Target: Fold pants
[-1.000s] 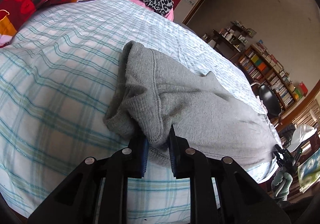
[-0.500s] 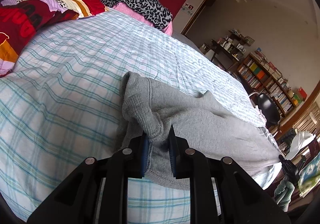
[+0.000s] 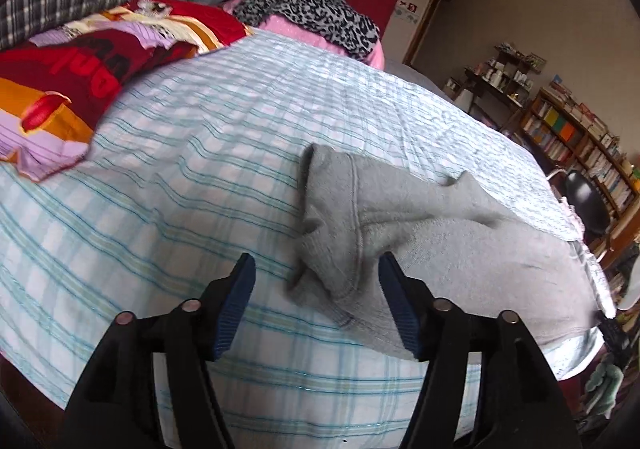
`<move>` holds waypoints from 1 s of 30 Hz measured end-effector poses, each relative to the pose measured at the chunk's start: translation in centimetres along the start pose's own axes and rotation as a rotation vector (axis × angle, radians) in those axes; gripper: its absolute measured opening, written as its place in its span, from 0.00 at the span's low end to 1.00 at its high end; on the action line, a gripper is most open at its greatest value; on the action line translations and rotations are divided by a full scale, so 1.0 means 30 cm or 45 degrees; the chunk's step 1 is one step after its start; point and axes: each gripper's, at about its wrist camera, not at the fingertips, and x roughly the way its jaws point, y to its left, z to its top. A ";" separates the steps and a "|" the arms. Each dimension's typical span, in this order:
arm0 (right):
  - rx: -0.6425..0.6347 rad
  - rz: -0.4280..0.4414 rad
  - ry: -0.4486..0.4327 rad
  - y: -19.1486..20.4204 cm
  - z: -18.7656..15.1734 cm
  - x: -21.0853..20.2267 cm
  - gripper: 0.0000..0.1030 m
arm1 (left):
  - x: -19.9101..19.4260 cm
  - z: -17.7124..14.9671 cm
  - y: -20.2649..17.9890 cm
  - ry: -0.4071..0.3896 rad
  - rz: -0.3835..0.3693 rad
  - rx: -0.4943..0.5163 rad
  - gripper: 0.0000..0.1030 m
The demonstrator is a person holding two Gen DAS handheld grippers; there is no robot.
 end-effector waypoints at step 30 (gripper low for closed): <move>-0.574 0.438 0.251 0.686 -0.178 0.146 0.65 | 0.322 -0.112 -0.659 0.312 -0.288 0.557 0.65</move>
